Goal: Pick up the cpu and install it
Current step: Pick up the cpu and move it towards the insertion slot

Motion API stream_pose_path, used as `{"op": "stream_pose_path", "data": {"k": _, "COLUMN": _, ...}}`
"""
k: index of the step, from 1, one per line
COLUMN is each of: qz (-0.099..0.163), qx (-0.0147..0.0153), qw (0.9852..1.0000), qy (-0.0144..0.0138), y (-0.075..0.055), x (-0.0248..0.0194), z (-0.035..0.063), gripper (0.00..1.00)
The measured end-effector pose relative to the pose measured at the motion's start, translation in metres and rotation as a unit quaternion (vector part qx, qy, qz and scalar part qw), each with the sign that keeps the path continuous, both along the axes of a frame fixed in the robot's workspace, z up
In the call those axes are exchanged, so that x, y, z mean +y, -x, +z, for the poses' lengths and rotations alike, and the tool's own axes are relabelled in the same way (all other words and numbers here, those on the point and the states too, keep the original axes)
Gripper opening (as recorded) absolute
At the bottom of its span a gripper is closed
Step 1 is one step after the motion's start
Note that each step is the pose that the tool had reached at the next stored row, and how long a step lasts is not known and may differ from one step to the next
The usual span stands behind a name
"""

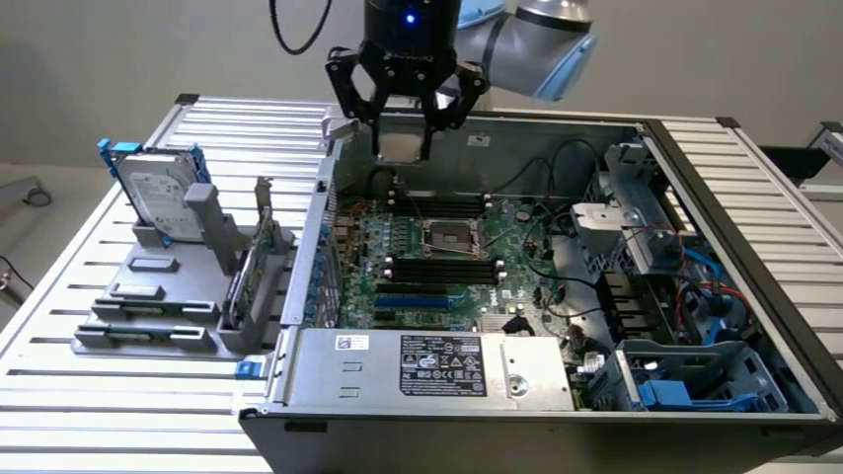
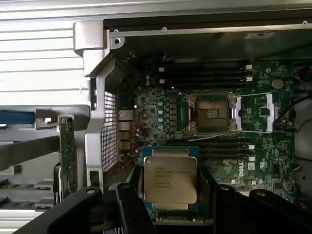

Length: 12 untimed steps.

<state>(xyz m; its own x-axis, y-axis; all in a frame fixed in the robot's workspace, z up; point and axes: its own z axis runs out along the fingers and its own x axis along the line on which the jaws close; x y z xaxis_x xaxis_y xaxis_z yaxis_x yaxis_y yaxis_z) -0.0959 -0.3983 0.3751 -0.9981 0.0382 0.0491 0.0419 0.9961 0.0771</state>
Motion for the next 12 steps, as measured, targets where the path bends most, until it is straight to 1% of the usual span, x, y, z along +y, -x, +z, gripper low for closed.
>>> {"op": "stream_pose_path", "data": {"k": 5, "qz": 0.0, "qx": 0.0, "qw": 1.0, "qy": 0.0, "y": -0.023, "x": 0.0108, "z": -0.009, "gripper": 0.55}}
{"op": "stream_pose_path", "data": {"k": 12, "qz": 0.0, "qx": 0.0, "qw": 1.0, "qy": 0.0, "y": -0.053, "x": 0.0278, "z": -0.0218, "gripper": 0.55}}
